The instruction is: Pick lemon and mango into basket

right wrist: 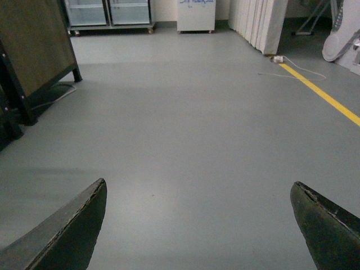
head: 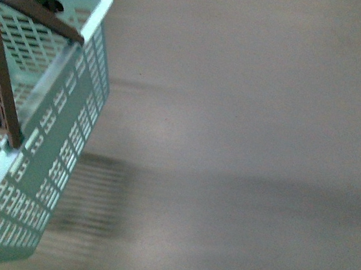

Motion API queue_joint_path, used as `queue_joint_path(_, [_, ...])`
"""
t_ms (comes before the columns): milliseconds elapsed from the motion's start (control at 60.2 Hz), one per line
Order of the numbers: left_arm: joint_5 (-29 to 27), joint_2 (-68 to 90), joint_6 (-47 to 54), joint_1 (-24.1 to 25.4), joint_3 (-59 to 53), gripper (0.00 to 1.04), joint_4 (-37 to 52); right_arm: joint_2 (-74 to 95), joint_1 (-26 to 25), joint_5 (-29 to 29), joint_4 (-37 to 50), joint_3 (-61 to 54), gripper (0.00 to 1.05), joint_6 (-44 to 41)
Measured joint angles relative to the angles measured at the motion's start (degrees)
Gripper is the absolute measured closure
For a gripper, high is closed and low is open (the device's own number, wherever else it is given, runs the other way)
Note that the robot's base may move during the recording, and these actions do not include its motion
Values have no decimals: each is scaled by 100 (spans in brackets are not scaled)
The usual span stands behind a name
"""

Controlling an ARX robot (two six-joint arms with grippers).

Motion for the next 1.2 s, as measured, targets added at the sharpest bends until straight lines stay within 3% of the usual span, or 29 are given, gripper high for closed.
queue_joint_path(332, [-328,-1429,-271,-254,629,78,-975,0,0,0,0,0,9,0])
queue_joint_path(1196, [-358,-1464,-256,-271,640,78,-1005,0,0,0,0,0,9,0])
